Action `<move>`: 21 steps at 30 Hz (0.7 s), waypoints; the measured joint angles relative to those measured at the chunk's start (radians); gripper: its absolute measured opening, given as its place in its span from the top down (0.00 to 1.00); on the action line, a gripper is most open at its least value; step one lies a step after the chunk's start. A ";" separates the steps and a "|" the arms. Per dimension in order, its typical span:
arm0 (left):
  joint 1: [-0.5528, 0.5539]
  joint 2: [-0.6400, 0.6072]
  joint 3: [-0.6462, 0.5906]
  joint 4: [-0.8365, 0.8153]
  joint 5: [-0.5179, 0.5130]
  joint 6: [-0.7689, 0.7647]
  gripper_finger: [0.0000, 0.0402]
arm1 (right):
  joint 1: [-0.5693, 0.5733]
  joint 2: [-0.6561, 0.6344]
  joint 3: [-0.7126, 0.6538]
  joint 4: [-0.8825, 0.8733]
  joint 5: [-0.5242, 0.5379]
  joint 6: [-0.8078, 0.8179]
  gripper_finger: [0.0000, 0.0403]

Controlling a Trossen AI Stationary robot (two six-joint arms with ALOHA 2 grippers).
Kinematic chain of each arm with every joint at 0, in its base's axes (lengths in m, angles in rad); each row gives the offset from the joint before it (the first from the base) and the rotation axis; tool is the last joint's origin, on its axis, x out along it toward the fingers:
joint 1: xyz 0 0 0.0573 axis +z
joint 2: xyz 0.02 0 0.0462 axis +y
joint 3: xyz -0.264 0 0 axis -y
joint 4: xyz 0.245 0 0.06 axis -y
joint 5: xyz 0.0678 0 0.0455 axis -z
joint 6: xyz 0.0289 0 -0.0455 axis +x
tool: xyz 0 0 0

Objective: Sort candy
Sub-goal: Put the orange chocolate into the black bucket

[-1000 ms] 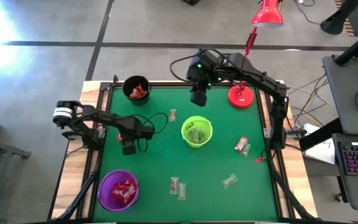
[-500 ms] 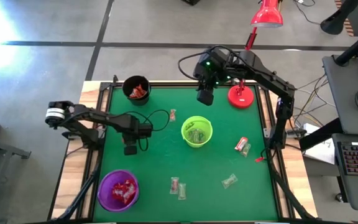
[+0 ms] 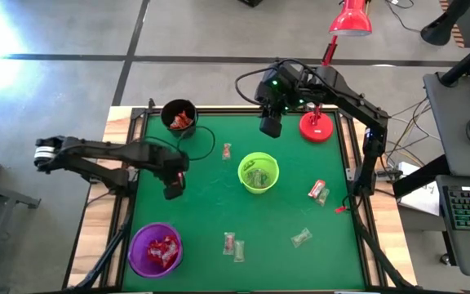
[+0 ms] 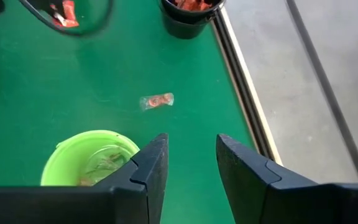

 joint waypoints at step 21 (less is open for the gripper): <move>0.375 0.008 0.280 -0.003 -0.418 -0.044 1.00 | -0.004 0.001 0.000 0.000 0.070 -0.136 0.68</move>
